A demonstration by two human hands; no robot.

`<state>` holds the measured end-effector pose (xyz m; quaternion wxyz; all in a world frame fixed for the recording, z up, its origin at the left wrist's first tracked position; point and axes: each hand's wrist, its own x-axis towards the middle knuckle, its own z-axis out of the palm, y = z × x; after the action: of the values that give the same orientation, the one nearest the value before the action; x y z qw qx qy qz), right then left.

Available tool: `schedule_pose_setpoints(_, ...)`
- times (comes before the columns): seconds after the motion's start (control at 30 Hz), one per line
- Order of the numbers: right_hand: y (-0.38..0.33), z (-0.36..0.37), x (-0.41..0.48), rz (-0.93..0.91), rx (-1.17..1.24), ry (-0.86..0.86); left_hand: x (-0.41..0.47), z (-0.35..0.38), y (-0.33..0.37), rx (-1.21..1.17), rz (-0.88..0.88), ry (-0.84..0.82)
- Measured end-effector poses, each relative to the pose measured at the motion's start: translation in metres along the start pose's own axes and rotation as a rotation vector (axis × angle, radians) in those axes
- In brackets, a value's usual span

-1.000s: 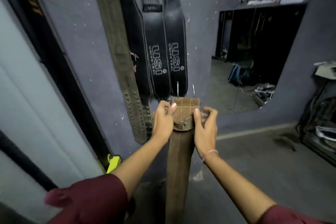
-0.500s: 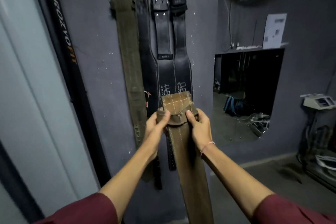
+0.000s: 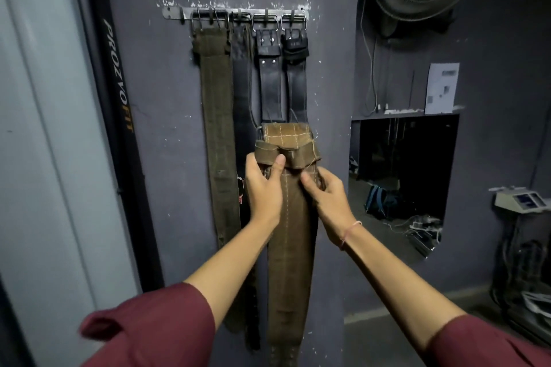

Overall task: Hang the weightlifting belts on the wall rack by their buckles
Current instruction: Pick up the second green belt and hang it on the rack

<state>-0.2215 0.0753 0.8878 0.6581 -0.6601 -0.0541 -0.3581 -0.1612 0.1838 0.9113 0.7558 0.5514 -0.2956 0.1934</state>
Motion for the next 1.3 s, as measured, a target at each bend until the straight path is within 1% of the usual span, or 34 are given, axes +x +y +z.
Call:
schedule_pose_setpoints(0.13, 0.051, -0.009, -0.033, 0.131, 0.075, -0.092, 0.021, 0.005, 0.011, 0.024, 0.057, -0.006)
schedule_pose_setpoints(0.23, 0.074, -0.005, -0.056, 0.236, 0.041, -0.123, 0.030, 0.000, 0.010, 0.022, 0.054, -0.018)
schedule_pose_setpoints(0.3, 0.059, 0.000, -0.044, 0.210, 0.038, -0.119, 0.033, -0.005, 0.009, 0.009, 0.049, -0.008)
schedule_pose_setpoints(0.4, 0.014, 0.011, 0.001, 0.128, 0.137, -0.047, 0.034, -0.007, 0.006, -0.003, 0.030, 0.010)
schedule_pose_setpoints(0.47, -0.003, 0.014, 0.016, 0.093, 0.149, -0.029, 0.035, -0.006, 0.007, -0.029, 0.007, 0.035)
schedule_pose_setpoints(0.53, 0.010, 0.013, 0.002, 0.092, 0.118, -0.066, 0.038, -0.006, 0.009, -0.051, -0.012, 0.051)
schedule_pose_setpoints(0.63, 0.049, 0.010, -0.037, 0.170, 0.088, -0.107, 0.043, -0.009, 0.011, -0.059, -0.026, 0.086)
schedule_pose_setpoints(0.73, 0.050, 0.012, -0.038, 0.148, 0.073, -0.025, 0.051, -0.010, 0.014, -0.106, -0.091, 0.040)
schedule_pose_setpoints(0.83, 0.025, 0.019, -0.022, 0.082, 0.092, 0.027, 0.058, -0.010, 0.021, -0.028, -0.150, -0.065)
schedule_pose_setpoints(0.9, 0.005, 0.023, -0.011, 0.018, 0.083, 0.050, 0.048, -0.009, 0.025, 0.018, -0.120, -0.111)
schedule_pose_setpoints(1.0, -0.022, 0.029, 0.005, -0.046, 0.058, 0.063, 0.023, -0.013, 0.021, 0.079, -0.061, -0.136)
schedule_pose_setpoints(1.1, -0.034, 0.036, 0.021, -0.029, 0.023, 0.083, -0.001, -0.022, 0.007, 0.093, -0.074, -0.149)
schedule_pose_setpoints(1.2, -0.029, 0.037, 0.033, 0.011, -0.043, 0.114, -0.024, -0.027, -0.006, 0.082, -0.112, -0.187)
schedule_pose_setpoints(1.3, -0.029, 0.034, 0.036, 0.035, -0.078, 0.090, -0.023, -0.023, -0.012, 0.045, -0.094, -0.107)
